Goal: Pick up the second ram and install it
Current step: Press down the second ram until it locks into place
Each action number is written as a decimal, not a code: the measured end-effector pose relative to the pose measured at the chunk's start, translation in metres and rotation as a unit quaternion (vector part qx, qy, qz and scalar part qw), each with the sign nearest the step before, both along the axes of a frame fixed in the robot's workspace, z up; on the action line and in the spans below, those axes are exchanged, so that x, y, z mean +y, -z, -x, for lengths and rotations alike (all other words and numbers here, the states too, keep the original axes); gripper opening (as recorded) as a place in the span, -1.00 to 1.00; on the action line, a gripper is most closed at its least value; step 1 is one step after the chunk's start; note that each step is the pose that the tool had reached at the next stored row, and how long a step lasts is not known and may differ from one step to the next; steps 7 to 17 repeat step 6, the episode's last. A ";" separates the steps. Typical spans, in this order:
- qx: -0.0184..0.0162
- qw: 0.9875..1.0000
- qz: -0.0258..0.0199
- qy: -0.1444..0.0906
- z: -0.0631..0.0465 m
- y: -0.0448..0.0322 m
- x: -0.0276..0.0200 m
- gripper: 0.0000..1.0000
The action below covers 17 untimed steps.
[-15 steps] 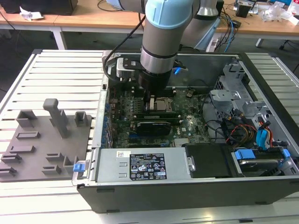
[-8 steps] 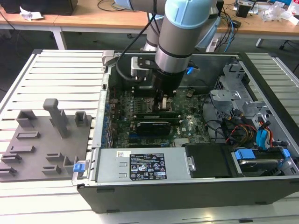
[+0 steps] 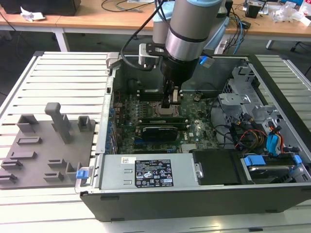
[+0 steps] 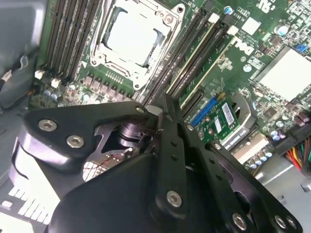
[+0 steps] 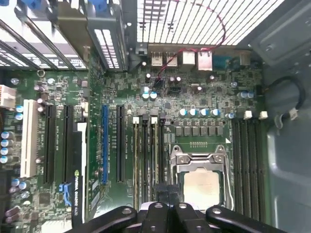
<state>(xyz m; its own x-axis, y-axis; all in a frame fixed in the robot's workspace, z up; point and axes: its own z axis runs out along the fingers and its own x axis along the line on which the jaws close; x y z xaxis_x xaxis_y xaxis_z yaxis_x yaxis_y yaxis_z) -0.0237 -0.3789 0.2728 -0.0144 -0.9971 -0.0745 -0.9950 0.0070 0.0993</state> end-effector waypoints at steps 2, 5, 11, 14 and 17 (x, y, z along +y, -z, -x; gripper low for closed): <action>0.000 1.000 0.000 0.000 0.000 -0.0001 0.0000 -0.79; 0.000 1.000 0.000 0.000 0.000 -0.0003 0.0000 -0.79; 0.000 1.000 0.000 0.000 0.000 -0.0003 0.0000 -0.79; 0.000 1.000 0.000 0.000 0.000 -0.0003 0.0000 -0.79; 0.000 1.000 0.000 0.000 0.000 -0.0003 0.0000 -0.79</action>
